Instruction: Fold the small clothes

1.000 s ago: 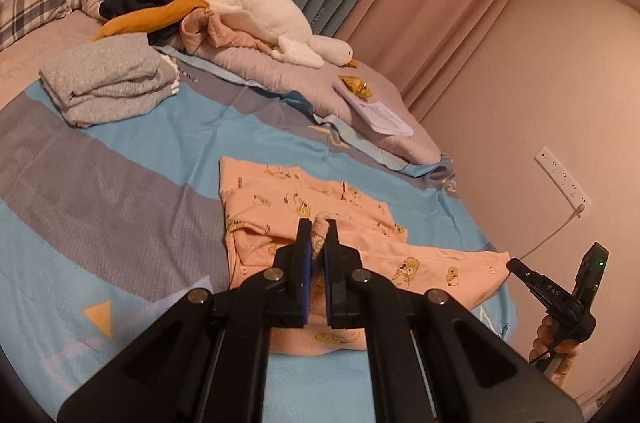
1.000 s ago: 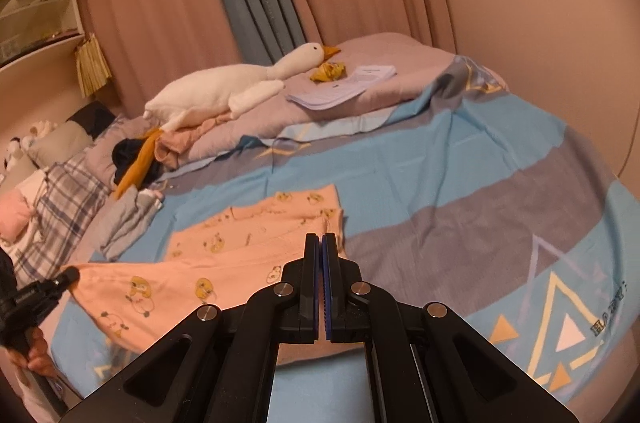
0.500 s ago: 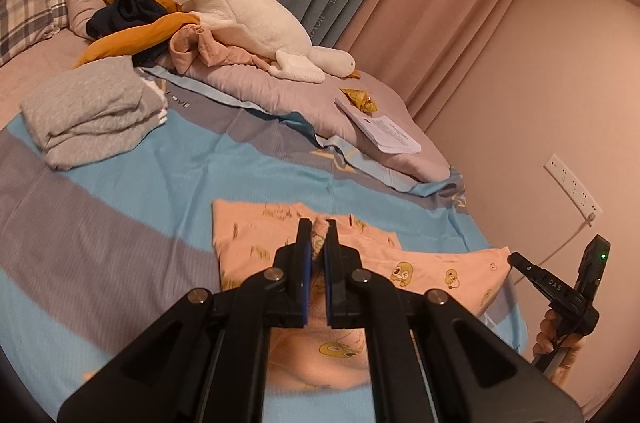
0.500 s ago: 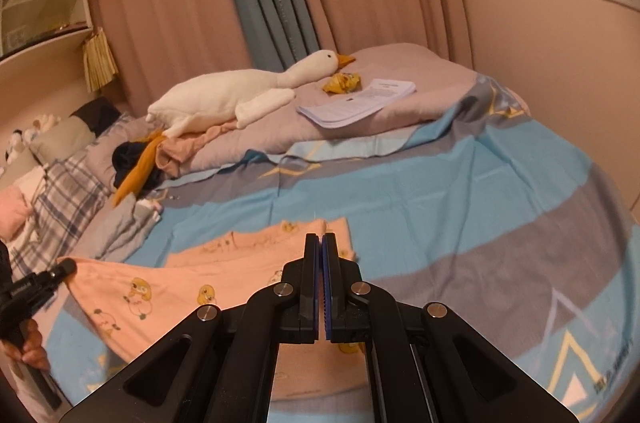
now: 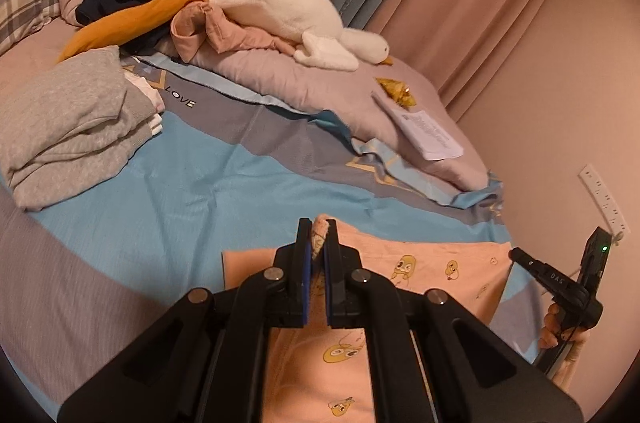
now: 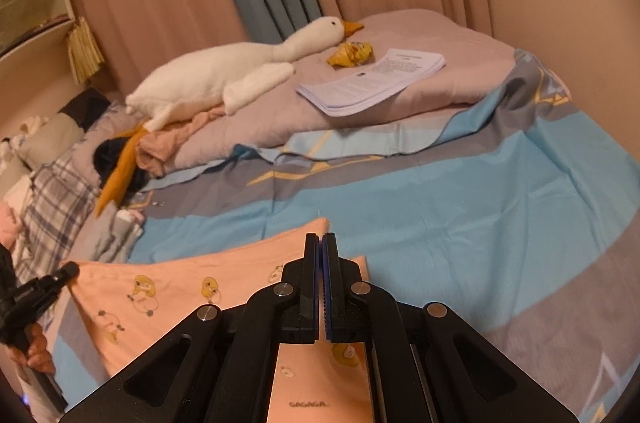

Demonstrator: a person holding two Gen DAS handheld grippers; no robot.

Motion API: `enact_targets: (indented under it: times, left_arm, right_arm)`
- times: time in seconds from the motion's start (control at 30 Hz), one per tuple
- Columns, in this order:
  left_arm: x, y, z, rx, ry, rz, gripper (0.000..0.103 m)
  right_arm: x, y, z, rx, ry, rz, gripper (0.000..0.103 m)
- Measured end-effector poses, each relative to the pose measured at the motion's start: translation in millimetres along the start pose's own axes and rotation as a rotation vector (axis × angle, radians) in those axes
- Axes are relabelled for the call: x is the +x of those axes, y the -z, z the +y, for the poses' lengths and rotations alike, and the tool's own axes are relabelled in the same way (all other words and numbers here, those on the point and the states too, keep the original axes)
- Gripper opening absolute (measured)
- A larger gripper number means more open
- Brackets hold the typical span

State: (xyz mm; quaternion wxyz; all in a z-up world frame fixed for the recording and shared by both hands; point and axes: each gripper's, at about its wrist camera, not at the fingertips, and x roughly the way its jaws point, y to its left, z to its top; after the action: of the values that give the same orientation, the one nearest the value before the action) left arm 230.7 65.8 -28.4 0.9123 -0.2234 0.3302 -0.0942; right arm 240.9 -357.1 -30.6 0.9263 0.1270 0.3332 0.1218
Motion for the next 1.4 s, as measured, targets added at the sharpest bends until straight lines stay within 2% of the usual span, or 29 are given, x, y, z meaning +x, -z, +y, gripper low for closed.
enact_targets:
  times: [0.3,0.57,0.77,0.8,0.93,1.0,1.07,1.1,1.17,1.2,1.23,1.27,1.4]
  left_arm:
    - [81,-5,29,-0.006,-0.109,0.148,0.004]
    - [109,4,46,-0.005,-0.175,0.208,0.006]
    - [118,9,56,-0.033,-0.21,0.235,0.007]
    - [116,9,56,-0.037,-0.21,0.235,0.009]
    - [99,9,49,-0.046,-0.197,0.214,0.038]
    - [84,9,42,-0.055,-0.176,0.206,0.045]
    - [71,11,35,-0.051,-0.166,0.201,0.056]
    - [62,12,31,-0.045,-0.162,0.192,0.058]
    - [44,16,23,-0.029,-0.165,0.168,0.072]
    - [34,19,20,-0.023,-0.171,0.158,0.075]
    - [23,24,16,-0.019,-0.176,0.148,0.081]
    - [17,28,15,-0.018,-0.178,0.144,0.085]
    - [-6,52,10,-0.011,-0.193,0.133,0.086]
  right_arm:
    - [64,-3,-5,-0.026,0.088,0.098,0.002]
    - [103,8,-17,-0.02,0.151,0.191,0.002]
    - [111,14,-23,-0.027,0.168,0.219,0.002]
    - [110,14,-22,-0.029,0.176,0.217,0.002]
    - [98,12,-19,-0.044,0.22,0.199,0.002]
    - [86,10,-17,-0.042,0.233,0.18,0.002]
    - [74,9,-15,-0.04,0.224,0.164,0.007]
    - [63,8,-12,-0.045,0.222,0.148,0.013]
    - [46,9,-6,-0.052,0.227,0.113,0.03]
    - [32,10,-3,-0.052,0.226,0.087,0.044]
    - [26,11,-2,-0.05,0.223,0.075,0.05]
    - [14,13,1,-0.051,0.212,0.061,0.051]
    - [-14,26,6,-0.044,0.202,0.032,0.061]
